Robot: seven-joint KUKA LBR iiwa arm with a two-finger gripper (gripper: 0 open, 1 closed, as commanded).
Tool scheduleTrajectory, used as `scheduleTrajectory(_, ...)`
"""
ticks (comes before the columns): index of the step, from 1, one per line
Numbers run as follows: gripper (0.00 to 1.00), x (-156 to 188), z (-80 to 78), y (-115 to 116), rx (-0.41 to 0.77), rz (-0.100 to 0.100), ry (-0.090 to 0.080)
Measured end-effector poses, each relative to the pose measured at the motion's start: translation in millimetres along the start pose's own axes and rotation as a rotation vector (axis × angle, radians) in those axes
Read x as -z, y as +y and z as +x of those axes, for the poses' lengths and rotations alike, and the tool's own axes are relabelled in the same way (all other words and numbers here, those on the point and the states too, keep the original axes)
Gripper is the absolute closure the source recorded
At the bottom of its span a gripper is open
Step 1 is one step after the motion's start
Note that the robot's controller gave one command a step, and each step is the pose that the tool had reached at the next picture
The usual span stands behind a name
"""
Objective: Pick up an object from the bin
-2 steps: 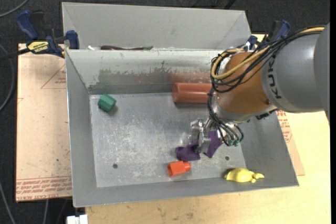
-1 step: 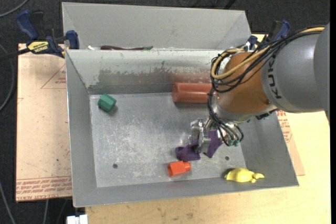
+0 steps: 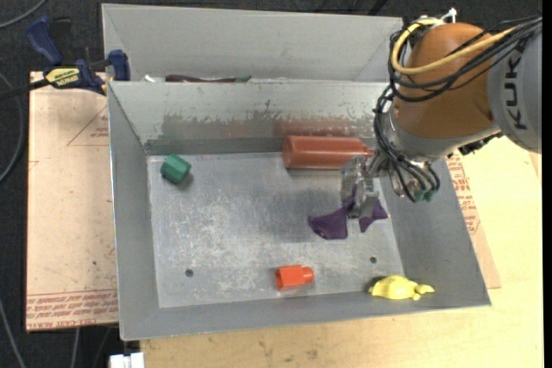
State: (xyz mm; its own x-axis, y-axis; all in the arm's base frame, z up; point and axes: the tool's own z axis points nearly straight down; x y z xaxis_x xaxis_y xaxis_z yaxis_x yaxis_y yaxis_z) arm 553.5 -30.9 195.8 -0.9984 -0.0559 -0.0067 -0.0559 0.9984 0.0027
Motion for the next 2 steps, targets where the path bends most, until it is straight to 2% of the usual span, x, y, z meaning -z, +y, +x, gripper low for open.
scheduleTrajectory(1, 1.0, 0, 0.2, 0, 0.0, 0.0, 0.001)
scheduleTrajectory(2, 1.0, 34, 5.3, -4, -0.025, -0.002, 0.01)
